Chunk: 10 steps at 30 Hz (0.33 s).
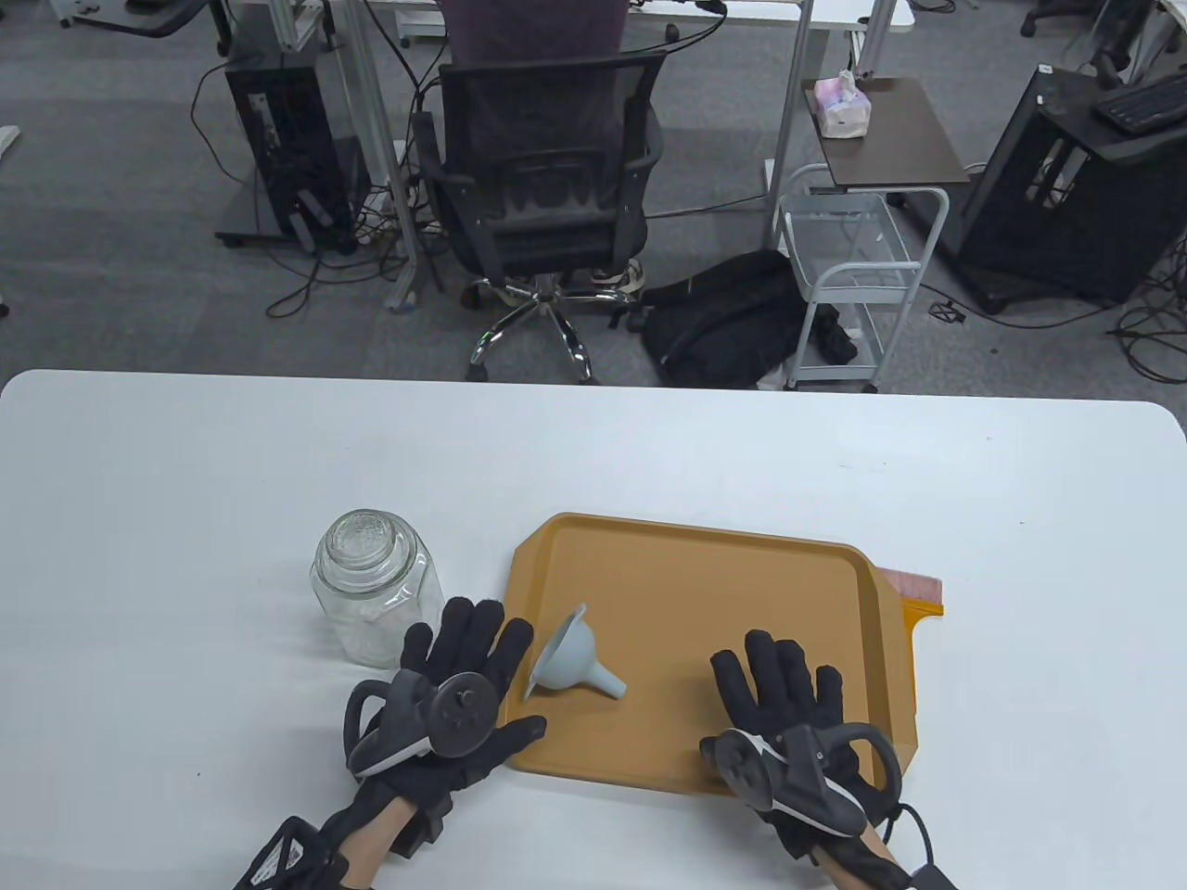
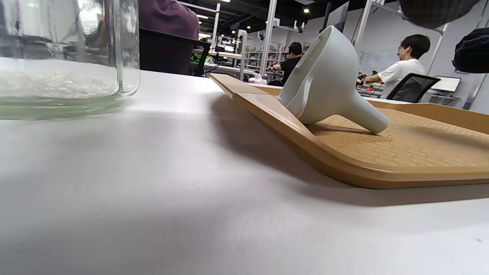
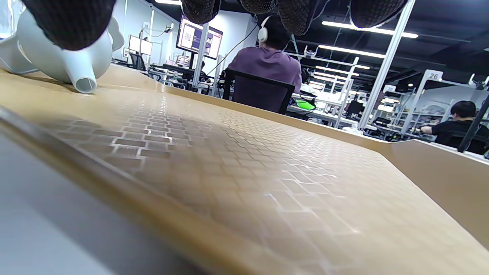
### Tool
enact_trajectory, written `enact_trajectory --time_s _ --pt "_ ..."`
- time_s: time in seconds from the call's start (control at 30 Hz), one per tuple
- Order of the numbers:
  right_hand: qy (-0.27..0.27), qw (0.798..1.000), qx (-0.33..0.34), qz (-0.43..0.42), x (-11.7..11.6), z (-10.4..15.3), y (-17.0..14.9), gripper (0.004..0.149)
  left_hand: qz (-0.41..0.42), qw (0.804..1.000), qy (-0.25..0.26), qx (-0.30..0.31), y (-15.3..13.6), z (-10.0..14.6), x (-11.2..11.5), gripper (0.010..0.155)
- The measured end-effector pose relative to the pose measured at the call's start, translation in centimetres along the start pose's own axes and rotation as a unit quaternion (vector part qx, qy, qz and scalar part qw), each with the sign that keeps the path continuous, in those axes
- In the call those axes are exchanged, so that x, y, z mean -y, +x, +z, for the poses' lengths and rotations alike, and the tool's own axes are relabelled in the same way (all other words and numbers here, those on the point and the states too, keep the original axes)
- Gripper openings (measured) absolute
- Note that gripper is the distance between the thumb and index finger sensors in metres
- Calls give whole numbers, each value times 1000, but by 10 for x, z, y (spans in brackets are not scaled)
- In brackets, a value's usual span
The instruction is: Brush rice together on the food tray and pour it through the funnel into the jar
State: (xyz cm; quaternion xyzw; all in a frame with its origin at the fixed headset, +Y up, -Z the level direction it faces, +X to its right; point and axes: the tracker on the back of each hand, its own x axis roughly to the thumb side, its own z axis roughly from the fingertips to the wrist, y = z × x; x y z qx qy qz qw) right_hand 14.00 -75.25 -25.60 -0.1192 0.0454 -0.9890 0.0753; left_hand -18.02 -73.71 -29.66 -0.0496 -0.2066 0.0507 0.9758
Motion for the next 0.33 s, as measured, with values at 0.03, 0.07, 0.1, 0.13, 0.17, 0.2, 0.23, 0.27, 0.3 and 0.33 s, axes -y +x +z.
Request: enact_trajectory --time_s 0.03,0.07,0.1,0.13,0.17,0.2,0.23,0.27,0.3,0.33 --pt "1 1000 1 -1 0 0 0 87 0 1000 -2 -1 0 0 0 93" --pt "3 1000 1 -2 0 0 0 87 0 1000 -4 -1 0 0 0 93" --pt "4 1000 1 -3 0 0 0 87 0 1000 -5 -2 0 0 0 93" --pt "4 1000 1 -4 0 0 0 87 0 1000 -7 -3 0 1 0 94" --pt "5 1000 2 -5 0 0 1 87 0 1000 -7 -3 0 1 0 93" --pt "6 1000 2 -6 0 0 1 87 1 1000 -7 -2 0 1 0 94" --pt "7 1000 2 -7 0 0 1 87 1 1000 -9 -2 1 1 0 94" --pt "8 1000 2 -7 0 0 1 87 1 1000 -10 -2 1 1 0 93" --pt "9 1000 3 -8 -1 0 1 87 0 1000 -12 -1 1 1 1 94" --pt "9 1000 4 -9 -1 0 2 87 0 1000 -13 -1 2 1 1 93"
